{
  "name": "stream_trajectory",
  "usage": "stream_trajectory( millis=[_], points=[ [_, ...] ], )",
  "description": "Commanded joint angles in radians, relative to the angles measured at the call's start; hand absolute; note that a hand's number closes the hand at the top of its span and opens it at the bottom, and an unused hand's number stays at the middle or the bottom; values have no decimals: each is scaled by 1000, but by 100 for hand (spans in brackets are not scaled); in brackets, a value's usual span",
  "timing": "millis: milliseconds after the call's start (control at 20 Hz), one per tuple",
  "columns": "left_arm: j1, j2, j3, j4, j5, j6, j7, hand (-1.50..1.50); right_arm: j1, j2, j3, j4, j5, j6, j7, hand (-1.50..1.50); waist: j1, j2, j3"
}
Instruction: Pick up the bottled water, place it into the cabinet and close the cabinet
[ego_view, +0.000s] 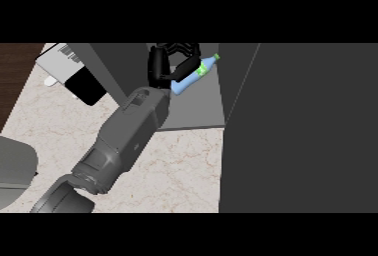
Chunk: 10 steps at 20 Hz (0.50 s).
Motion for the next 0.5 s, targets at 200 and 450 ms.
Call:
stream_trajectory(
  millis=[200, 450],
  points=[
    [91, -2, -95, -109, 99, -65, -9, 150, 44, -21, 1, -180, -19, -5, 83, -150, 13, -15, 1],
    [197, -2, -202, -261, 196, -247, 62, 150, 25, 11, 104, -139, 77, -37, 86, -150, 16, -23, -1]
  ],
)
